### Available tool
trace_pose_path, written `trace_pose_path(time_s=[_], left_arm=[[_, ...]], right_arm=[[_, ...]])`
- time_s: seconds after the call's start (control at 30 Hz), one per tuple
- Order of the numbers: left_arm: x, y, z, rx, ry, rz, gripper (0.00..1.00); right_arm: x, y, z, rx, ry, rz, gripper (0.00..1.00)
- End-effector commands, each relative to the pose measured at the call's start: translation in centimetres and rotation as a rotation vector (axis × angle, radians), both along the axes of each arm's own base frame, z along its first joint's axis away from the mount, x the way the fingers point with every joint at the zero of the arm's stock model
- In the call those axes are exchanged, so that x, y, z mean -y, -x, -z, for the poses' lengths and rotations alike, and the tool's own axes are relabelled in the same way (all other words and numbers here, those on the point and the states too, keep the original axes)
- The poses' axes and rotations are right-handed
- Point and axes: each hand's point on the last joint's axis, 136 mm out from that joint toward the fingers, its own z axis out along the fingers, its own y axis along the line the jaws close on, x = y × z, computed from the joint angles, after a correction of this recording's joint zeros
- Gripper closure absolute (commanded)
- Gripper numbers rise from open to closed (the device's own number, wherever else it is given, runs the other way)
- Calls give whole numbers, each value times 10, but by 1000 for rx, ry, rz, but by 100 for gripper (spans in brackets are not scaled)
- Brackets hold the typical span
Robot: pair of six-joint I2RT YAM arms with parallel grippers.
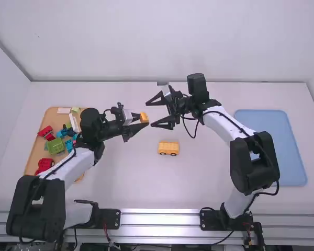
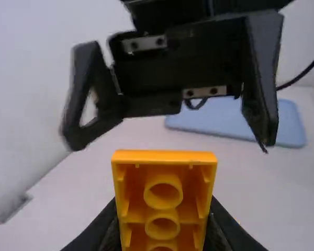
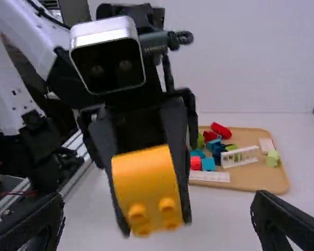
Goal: Assemble lego blocks to make yellow taxi
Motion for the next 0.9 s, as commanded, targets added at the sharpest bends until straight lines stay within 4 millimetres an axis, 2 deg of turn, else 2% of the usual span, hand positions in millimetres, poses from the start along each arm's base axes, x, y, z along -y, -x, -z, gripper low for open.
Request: trace_pose_path(time_s=[0.0, 0.27, 0.33, 0.4, 0.77, 0.87], left_arm=[[11, 4, 3, -80, 50, 49, 70], [13, -3, 0, -103, 107, 51, 70], [11, -4, 0, -101, 105, 46, 70], [11, -5, 0, -101, 105, 44, 70], [12, -4, 5, -109, 92, 47, 70], [12, -3, 5, -108, 92, 52, 70]], right_arm=[[-1, 2, -11, 16, -31, -39, 10], [-15, 5, -5, 27, 1, -25, 24], [-19, 9, -5, 33, 0, -35, 34], [-21, 10, -6, 37, -3, -41, 39], [-16, 9, -13, 63, -34, -58, 41], [-16, 9, -12, 54, -29, -57, 45]])
